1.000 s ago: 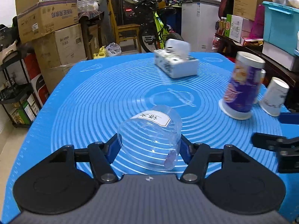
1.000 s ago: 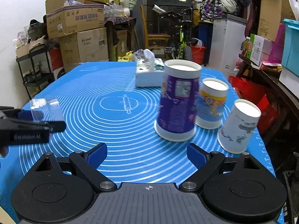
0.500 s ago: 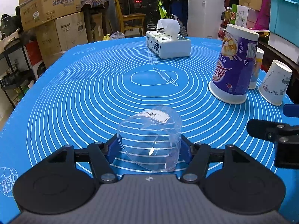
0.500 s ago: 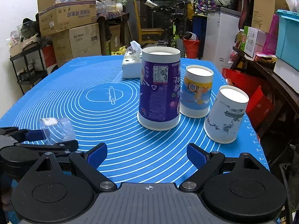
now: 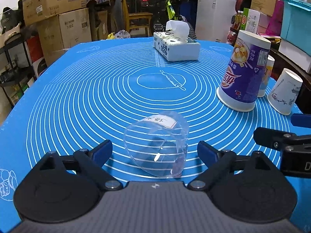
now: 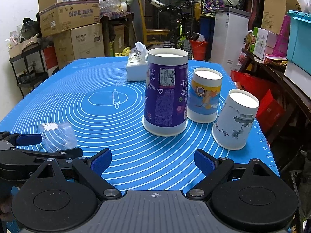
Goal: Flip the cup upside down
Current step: 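Lift the clear cup with the left tool toward the right tool, then close the right tool on the clear cup while the left tool releases it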
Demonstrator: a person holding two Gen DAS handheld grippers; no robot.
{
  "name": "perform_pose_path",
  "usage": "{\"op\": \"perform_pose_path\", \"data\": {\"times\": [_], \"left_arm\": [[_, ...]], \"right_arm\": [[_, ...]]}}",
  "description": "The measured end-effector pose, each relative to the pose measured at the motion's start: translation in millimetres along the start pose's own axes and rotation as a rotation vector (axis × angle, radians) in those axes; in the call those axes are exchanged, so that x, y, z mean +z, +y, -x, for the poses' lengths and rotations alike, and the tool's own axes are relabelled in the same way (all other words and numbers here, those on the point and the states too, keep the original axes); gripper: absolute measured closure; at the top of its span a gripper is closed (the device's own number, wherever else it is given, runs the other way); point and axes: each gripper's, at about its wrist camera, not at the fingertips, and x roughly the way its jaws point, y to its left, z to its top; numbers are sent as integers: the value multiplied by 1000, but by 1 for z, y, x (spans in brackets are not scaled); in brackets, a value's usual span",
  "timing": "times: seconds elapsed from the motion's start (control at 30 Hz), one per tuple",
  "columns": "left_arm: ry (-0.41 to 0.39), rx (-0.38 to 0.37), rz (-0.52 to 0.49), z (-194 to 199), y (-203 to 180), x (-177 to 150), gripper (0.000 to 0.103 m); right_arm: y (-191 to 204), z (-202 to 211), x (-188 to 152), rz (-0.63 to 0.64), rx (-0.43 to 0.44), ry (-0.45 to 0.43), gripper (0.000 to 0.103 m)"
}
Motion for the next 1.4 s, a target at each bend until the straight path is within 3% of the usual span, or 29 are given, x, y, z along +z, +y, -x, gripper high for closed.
{"op": "perform_pose_path", "data": {"times": [0.47,0.8,1.17,1.4], "left_arm": [[-66,2,-10,27,-2,9,9],[-124,105,79,55,36,31,4],[-128,303,203,44,105,24,4],[-105,307,239,33,124,17,4]], "right_arm": [[1,25,12,-1,-15,-58,10],[22,37,49,45,25,-68,10],[76,-16,83,-10,155,159,11],[84,-68,77,-161,193,363,17]]}}
